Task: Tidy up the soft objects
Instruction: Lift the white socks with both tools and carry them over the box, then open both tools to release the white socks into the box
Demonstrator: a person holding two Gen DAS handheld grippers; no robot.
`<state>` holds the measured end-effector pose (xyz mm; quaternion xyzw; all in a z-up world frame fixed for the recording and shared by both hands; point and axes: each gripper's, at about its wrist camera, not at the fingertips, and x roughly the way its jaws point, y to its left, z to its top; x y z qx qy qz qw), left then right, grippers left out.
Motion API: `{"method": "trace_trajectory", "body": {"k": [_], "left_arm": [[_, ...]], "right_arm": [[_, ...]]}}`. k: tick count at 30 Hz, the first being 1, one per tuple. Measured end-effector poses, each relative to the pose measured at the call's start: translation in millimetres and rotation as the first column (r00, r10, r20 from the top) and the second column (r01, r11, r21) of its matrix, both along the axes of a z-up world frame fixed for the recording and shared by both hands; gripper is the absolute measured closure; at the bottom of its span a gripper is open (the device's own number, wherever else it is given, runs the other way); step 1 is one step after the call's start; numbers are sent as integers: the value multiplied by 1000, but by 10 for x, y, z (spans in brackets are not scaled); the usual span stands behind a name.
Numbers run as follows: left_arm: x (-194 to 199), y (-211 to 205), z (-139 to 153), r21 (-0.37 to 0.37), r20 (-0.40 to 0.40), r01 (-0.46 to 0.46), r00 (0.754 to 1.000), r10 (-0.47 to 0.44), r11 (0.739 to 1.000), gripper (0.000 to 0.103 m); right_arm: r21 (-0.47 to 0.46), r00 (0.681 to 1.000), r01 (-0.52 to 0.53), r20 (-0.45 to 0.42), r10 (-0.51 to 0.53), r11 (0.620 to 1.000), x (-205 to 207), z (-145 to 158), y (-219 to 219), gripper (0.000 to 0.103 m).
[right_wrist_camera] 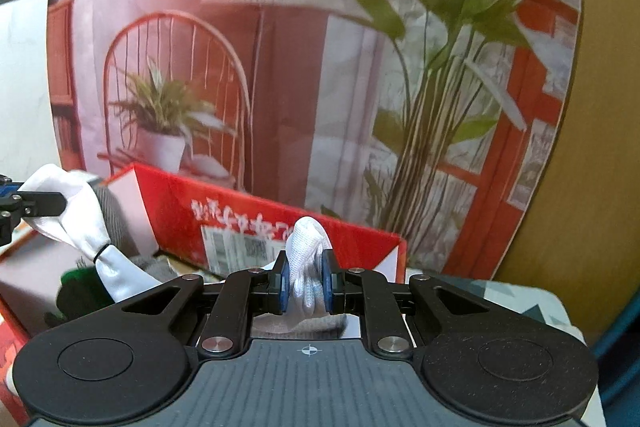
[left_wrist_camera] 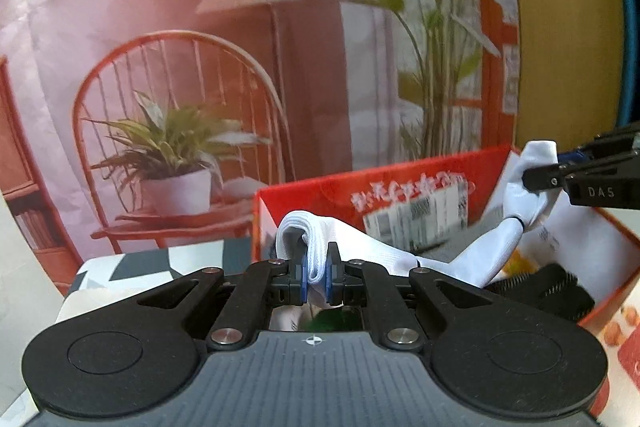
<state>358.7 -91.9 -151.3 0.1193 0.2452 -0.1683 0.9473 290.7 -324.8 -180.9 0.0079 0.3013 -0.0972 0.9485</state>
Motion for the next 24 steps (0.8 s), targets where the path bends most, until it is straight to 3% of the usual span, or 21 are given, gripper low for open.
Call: {"method": "trace_trajectory", "body": {"k": [9,20,23,24], "left_arm": [[-54,-52,-119,58,-60,55,997,-51,997,94],[-79,-18,-112,62,-97,61,994,-55,996,92],[-106,9,-66,39,-95,59,994,-55,998,80],[-119,21,-45,26,-93,59,994,-56,998,72]], "right_arm": [[20,994,-38,-100,40,999,-41,-163,57,88],[26,990,-31,-136,34,999,-131,-198,140,83],[29,992,-21,-128,24,999,-164,-151,144,77],[36,992,-17,-122,21,999,-180,-131,140,75]]}}
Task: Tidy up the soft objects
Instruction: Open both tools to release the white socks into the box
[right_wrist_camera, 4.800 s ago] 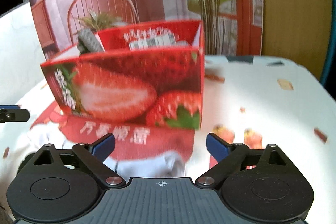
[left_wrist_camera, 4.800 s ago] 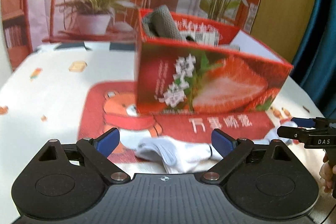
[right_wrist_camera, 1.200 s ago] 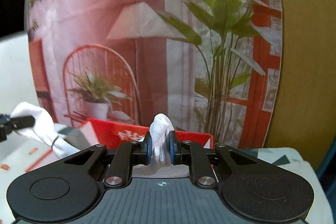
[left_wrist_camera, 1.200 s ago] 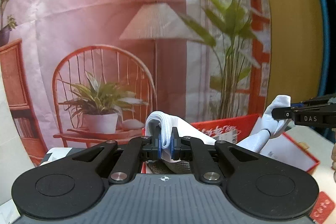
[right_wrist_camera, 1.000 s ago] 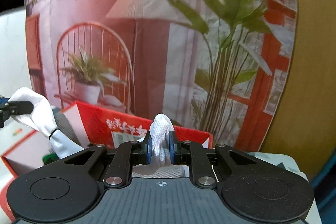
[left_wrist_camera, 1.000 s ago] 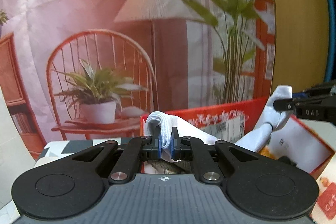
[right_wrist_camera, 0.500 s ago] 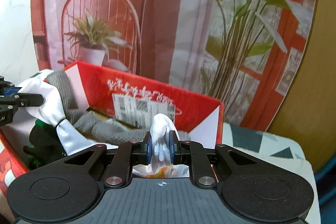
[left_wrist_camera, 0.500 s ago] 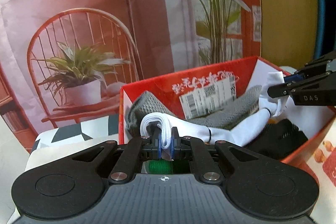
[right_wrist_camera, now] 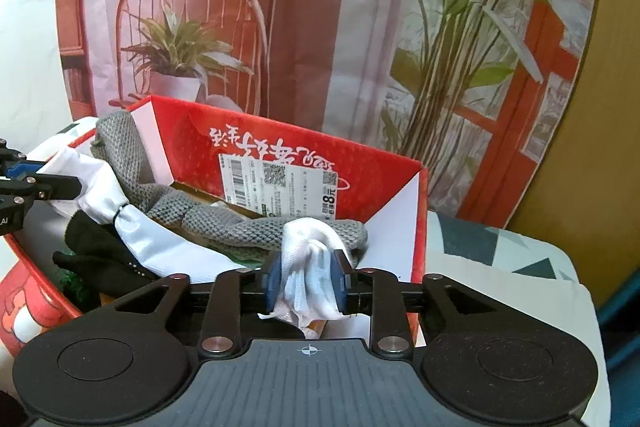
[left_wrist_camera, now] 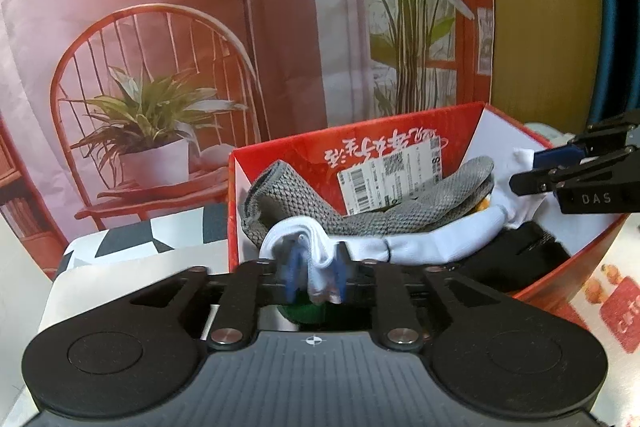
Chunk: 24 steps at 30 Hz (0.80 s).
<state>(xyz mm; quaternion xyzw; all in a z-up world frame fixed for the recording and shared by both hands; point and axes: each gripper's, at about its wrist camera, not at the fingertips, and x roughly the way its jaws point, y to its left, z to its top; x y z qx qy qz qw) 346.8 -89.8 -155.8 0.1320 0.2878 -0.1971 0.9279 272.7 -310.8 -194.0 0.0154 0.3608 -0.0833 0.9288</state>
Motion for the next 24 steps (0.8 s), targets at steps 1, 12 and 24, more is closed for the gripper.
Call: {"method": "trace_trajectory", "body": {"k": [1,12,24], "left_arm": [[-12,11,21,-12,1,-1,1000,1,1000,66],[-286,195,338,-126,10,-28,1000,29,992,42],[-980,413,286,-174,-9,15,1000,-17,985,9]], "right_arm": [[7,1000,5,5,-5,1000,-13,20,-6,74],[120,992,63,98,-75,991,-294,339,-80,50],[172,980,41,188,-73,984,-883,410,199,10]]}}
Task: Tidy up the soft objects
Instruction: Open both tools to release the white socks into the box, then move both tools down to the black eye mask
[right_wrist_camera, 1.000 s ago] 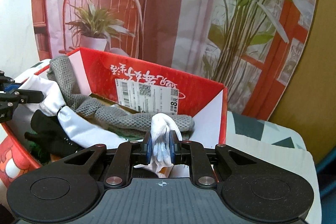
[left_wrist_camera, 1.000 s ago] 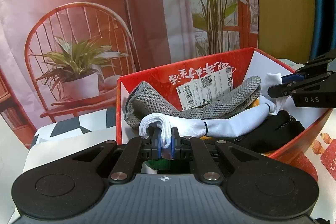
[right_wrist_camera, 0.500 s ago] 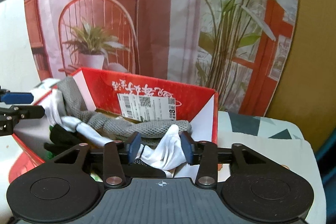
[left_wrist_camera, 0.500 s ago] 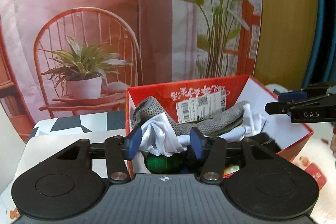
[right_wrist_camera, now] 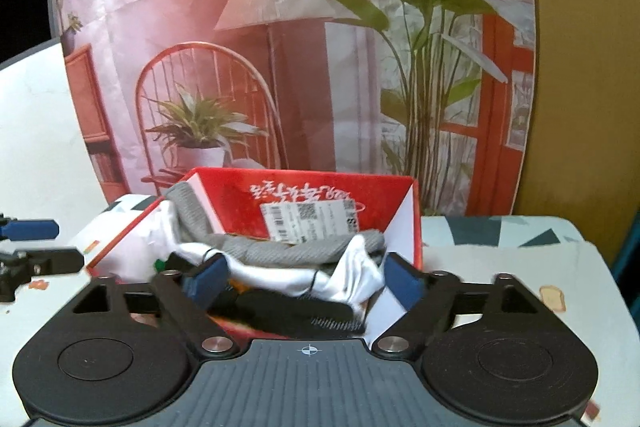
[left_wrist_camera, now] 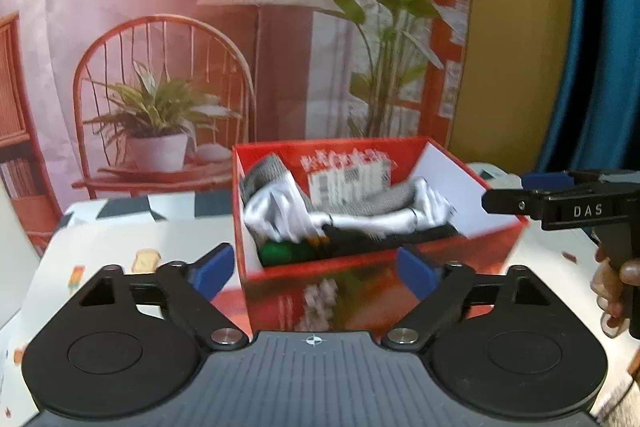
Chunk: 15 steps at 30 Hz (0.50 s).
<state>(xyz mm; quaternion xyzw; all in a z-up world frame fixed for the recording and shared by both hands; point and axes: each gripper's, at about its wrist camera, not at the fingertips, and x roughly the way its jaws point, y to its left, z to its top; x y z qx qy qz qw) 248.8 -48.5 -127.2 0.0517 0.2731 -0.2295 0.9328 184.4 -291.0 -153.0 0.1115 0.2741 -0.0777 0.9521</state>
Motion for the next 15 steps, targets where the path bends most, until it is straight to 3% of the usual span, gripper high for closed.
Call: {"method": "trace_trajectory", "body": {"k": [2,10,15], "left_arm": [[-111,44,-62,-4,-11,18,1000,-18,1000,2],[-463,207,-400,-6,-73,20,997,-21,1000,0],[-552,263,-655,-16,-134,9,991,-11,1000,0]], "right_arm": [[-5,1000,1,7,-1,1000,-118,-26,81,1],[-11,1000,-25,3,25,1000,-539,-229,382,0],[11,998,-43,-49,43,999,-760,-498,584,0]]}}
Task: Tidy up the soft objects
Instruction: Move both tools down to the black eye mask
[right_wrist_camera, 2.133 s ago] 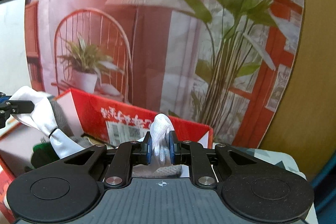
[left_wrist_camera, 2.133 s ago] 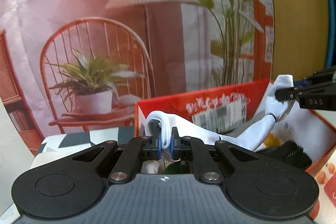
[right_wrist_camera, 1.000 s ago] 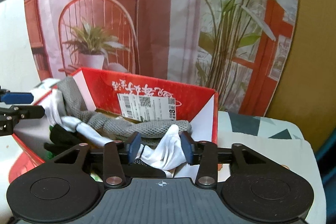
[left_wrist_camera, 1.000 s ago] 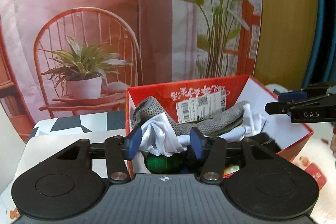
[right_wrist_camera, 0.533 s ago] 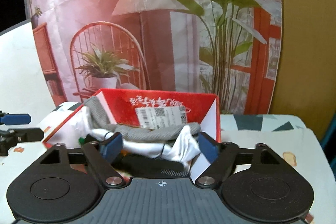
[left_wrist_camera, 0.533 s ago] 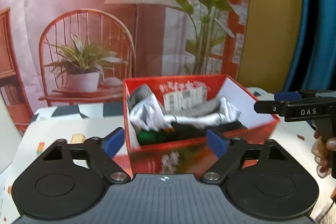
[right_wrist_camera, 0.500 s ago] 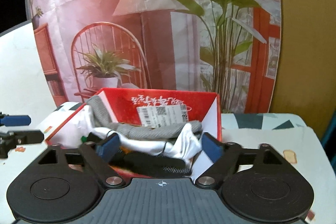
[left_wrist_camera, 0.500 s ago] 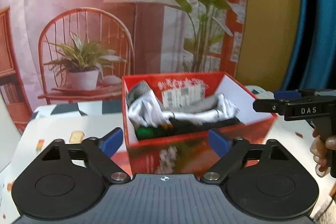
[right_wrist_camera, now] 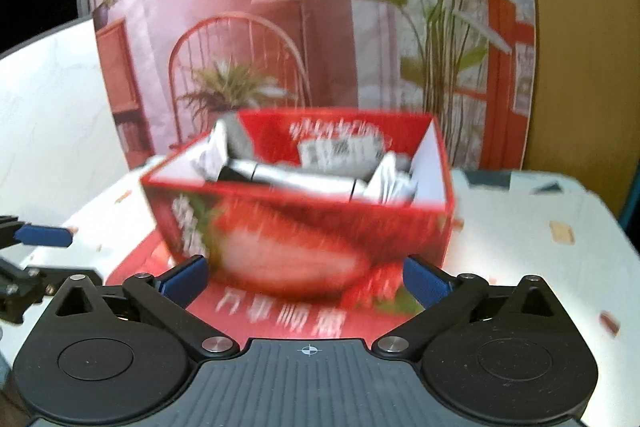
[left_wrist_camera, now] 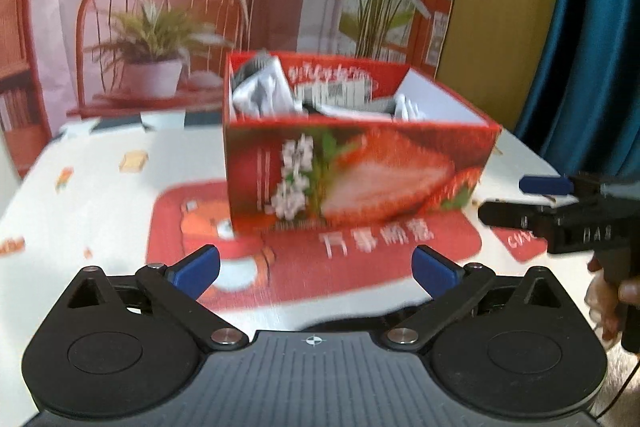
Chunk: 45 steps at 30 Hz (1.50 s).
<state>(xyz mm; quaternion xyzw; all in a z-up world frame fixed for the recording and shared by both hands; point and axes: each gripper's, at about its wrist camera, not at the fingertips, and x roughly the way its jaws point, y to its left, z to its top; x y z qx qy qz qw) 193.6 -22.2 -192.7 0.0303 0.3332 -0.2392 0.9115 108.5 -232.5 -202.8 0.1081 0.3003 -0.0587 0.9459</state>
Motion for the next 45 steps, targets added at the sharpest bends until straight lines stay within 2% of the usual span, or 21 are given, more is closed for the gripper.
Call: {"method": "trace_trajectory", "body": {"k": [7,12,17,22,25,45], "left_arm": [[-79,81,-312,-8,-84,-27,996,26,1000,0],[-123,134,-448,-19,-125,-50,991,48,999,0],[-140,109,-577,4,-165,-50,985,50,999,3],[-126,92,-631,30,-170,-51,984,55,998,22],[-129,85,-656,35,-162,-49,985,54,998,25],[29,-42,-707,79,-93,-52,994,59,996,26]], "right_arm": [[22,993,15,-120,-12,1000,-211,-432,192,1],[9,987,12,-161,-10,1000,-284,-541,282,1],[-15,979,-2,-202,-1,1000,-304,-664,387,1],[-23,970,-11,-243,5,1000,-263,-786,427,1],[-25,969,-8,-247,1,1000,-242,-811,423,1],[-51,973,-5,-232,-7,999,121,-905,328,0]]}}
